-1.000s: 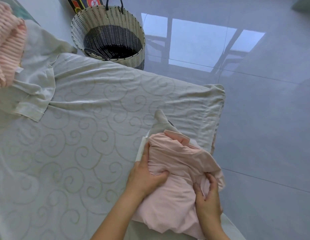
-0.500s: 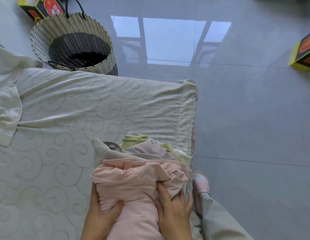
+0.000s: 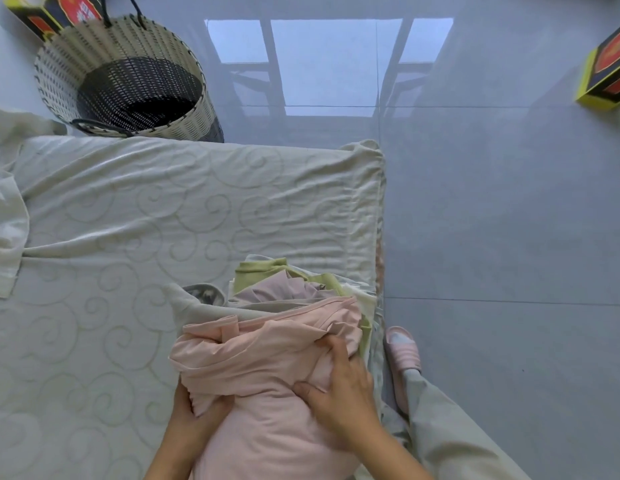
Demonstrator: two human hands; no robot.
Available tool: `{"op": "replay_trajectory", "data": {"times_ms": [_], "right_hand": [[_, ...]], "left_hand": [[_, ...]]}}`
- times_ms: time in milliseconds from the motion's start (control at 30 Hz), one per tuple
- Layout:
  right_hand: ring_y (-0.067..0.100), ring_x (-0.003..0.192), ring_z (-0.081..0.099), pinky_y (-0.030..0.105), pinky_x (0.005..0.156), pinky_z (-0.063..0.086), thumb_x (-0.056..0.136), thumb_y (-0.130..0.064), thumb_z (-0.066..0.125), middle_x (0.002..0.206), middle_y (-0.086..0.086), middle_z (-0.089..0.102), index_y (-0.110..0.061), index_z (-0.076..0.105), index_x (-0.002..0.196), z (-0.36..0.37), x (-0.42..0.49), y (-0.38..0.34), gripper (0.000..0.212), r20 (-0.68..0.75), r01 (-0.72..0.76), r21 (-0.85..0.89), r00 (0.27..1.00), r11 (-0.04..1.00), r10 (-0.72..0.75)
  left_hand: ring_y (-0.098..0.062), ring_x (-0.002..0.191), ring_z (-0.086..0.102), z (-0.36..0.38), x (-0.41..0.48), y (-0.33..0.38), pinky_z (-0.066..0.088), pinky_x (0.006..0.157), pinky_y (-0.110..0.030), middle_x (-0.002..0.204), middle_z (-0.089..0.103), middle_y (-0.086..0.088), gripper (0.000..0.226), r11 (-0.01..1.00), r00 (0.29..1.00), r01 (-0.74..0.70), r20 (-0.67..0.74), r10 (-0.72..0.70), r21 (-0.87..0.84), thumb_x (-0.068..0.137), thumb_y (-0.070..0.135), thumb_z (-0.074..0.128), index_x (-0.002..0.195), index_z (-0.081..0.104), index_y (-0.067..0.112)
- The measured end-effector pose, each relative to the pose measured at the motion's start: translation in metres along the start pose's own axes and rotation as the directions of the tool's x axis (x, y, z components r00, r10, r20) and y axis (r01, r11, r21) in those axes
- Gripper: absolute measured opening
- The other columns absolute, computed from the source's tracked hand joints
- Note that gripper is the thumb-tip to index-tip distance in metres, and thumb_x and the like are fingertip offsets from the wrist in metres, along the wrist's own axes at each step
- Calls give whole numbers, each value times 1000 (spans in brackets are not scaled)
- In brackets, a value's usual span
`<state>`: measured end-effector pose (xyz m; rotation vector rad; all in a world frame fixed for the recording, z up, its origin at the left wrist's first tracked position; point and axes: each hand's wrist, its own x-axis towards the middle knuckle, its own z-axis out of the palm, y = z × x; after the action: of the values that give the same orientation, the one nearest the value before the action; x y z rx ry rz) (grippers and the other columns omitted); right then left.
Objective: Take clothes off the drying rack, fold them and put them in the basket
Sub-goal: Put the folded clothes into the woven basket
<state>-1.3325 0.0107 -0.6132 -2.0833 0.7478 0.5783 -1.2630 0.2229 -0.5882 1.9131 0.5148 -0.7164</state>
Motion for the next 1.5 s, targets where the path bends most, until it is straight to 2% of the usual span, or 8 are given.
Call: {"op": "replay_trajectory", "data": {"times_ms": [200,333,533,767,1100,1267,1400,1500], "right_hand": [[22,115,38,27,94,11,63,-73,34,114,-1,48,-43,24,127,5,-7,-13,71,-70,85,-94,993,992,-91],[22,102,46,37,89,25,67,-56,51,95,-1,62,-40,46,111,22,-19,-30,47,-154,262,-231,941,937,-301],[29,94,59,49,95,41,69,-48,67,91,5,60,-35,38,116,35,-2,-57,57,7,378,-247,921,892,-389],[29,119,41,38,99,31,75,-71,42,125,9,45,-40,14,132,19,12,-49,71,139,300,-244,952,922,-272],[6,112,44,20,89,34,75,-59,69,122,-33,39,-60,28,115,5,14,-49,58,176,331,128,920,935,-350],[-7,99,50,12,88,34,76,-44,76,115,-29,46,-55,31,117,-6,21,-53,62,212,198,249,944,948,-253],[-23,101,41,-4,82,29,84,-28,72,117,-37,38,-46,38,120,-8,23,-51,52,202,150,343,952,927,-228],[-18,106,44,5,87,32,86,-24,70,120,-33,44,-41,43,120,-9,27,-51,46,195,151,367,952,918,-235]], "left_hand": [[-18,117,47,-4,-12,-3,36,99,-32,135,49,-6,127,998,999,-14,-41,12,-53,28,56,68,144,35,15],[-34,133,39,-18,-24,-3,30,106,-41,145,39,-22,138,999,991,32,-126,-34,-18,21,54,60,146,30,3],[-37,120,50,-36,-33,-23,40,92,-39,134,51,-22,124,989,963,105,-235,-128,-109,32,62,61,139,39,2],[3,105,57,-26,-22,-19,42,92,-31,116,59,19,74,986,975,-35,-223,-2,-160,49,51,72,118,53,33],[3,107,59,-30,-20,-28,47,95,-33,122,59,14,82,981,978,5,-205,-45,-194,49,53,75,124,49,35],[2,132,35,-26,-33,-15,29,109,-24,148,25,19,126,972,980,-12,-195,-34,-233,53,50,77,150,-3,39],[20,133,19,-30,-48,-17,19,104,-1,145,16,40,102,981,979,-159,-143,142,-113,60,55,67,132,-2,73],[12,139,11,-31,-57,-15,11,102,3,149,19,20,80,968,970,-222,-78,232,117,67,62,58,128,8,77]]}}
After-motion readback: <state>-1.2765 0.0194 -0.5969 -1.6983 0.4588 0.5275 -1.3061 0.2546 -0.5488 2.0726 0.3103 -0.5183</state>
